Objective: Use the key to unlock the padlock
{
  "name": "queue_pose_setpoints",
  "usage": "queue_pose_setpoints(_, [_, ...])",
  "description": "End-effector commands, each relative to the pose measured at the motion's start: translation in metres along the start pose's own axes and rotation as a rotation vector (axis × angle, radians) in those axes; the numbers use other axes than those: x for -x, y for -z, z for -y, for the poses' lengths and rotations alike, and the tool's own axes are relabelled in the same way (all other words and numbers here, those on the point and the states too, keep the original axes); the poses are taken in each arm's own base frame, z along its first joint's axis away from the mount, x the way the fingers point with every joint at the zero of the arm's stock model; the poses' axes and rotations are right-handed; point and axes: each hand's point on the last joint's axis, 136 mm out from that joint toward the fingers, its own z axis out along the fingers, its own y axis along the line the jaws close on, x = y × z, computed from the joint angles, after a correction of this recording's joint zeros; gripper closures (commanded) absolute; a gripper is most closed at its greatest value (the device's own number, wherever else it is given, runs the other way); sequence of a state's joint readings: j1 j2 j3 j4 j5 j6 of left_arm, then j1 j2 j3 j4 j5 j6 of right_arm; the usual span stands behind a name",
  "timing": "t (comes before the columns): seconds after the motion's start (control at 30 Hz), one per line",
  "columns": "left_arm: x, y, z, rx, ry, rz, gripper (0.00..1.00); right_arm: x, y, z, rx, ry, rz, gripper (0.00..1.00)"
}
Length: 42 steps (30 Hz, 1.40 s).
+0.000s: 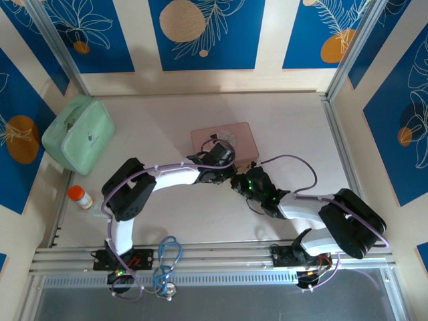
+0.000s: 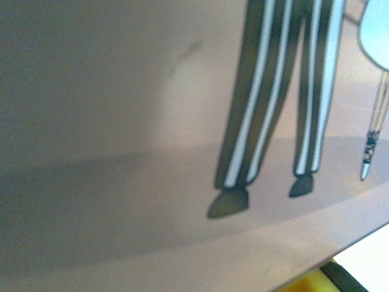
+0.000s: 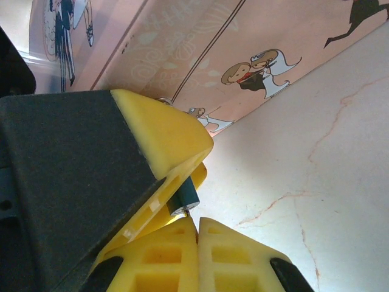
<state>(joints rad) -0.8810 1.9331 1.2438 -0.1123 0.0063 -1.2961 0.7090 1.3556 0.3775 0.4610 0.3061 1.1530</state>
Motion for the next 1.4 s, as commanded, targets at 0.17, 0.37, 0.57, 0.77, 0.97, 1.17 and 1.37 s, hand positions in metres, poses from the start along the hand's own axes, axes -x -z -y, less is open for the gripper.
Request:
queue_pose_setpoints(0.17, [-0.006,-0.012,0.003,-0.174,0.143,-0.043,1.0,0.007,0.007,0.004,0.097,-0.325,0.03,1.0])
queue_pose_setpoints(0.37, [0.009,0.002,0.026,-0.374,0.258,0.013,1.0,-0.009,0.0,0.051,0.009,-0.82,0.002,1.0])
queue_pose_setpoints(0.57, [0.01,0.016,0.038,-0.429,0.218,0.025,1.0,-0.001,-0.011,0.039,0.044,-0.986,-0.075,1.0])
queue_pose_setpoints(0.77, [0.007,0.01,0.018,-0.433,0.256,0.027,1.0,-0.004,-0.022,0.03,0.158,-1.154,-0.096,1.0])
queue_pose_setpoints(0.97, [-0.001,0.009,0.007,-0.383,0.245,-0.009,1.0,-0.007,-0.017,0.036,0.134,-1.1,-0.07,1.0])
queue_pose_setpoints(1.17, [-0.008,0.009,0.011,-0.381,0.199,-0.056,1.0,0.005,-0.016,0.012,0.238,-1.077,-0.096,1.0])
queue_pose_setpoints(1.37, [0.007,0.019,0.026,-0.603,0.275,-0.006,1.0,-0.02,-0.044,0.001,0.261,-1.12,-0.155,1.0])
